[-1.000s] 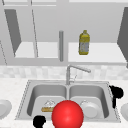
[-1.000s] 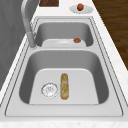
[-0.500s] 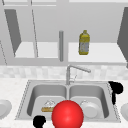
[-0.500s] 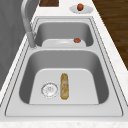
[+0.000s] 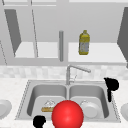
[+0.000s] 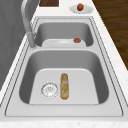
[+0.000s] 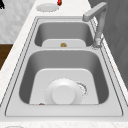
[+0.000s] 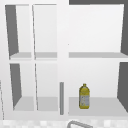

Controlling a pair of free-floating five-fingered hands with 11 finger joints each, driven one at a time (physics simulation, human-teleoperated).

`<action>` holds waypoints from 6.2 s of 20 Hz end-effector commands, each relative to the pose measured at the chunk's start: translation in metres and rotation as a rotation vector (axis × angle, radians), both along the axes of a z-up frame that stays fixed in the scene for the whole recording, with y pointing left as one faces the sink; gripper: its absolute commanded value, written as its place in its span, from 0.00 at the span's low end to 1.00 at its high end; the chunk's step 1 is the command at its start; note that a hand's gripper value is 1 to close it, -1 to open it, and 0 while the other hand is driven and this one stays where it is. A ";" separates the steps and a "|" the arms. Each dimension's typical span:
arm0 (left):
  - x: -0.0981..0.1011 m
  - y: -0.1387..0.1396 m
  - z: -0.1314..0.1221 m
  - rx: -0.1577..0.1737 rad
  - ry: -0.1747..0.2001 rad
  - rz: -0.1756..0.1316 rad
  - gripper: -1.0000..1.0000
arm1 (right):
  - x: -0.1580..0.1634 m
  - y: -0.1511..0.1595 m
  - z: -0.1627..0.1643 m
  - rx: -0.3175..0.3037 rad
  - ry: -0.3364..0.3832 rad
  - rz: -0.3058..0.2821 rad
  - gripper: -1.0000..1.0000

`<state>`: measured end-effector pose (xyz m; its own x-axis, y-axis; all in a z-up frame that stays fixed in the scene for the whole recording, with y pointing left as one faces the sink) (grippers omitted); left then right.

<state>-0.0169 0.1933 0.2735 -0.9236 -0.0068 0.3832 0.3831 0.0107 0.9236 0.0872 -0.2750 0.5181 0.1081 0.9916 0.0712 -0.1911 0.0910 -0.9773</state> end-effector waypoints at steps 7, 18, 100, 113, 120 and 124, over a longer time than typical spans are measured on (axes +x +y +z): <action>0.000 0.000 0.000 0.000 0.000 0.000 0.50 | -0.019 0.034 0.055 -0.070 -0.027 0.049 0.00; 0.000 0.000 0.000 0.000 0.000 0.000 0.50 | -0.036 0.067 0.124 -0.079 -0.011 0.041 0.00; 0.000 0.000 0.000 0.000 0.000 0.000 0.50 | 0.301 0.142 0.323 -0.050 0.365 0.199 0.00; 0.000 0.000 0.000 0.000 0.000 0.000 0.50 | 0.346 0.142 0.318 -0.026 0.575 0.223 0.00; 0.000 0.000 0.000 0.000 0.000 0.000 0.50 | 0.370 0.145 0.318 -0.032 0.560 0.200 0.00; 0.000 0.000 0.000 0.000 0.000 0.000 0.50 | 0.382 0.146 0.316 -0.038 0.557 0.202 0.00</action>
<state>-0.0169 0.1933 0.2735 -0.9236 -0.0068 0.3832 0.3831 0.0107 0.9236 0.4603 -0.1300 0.8353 -0.0635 0.9973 0.0372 -0.6860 -0.0165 -0.7274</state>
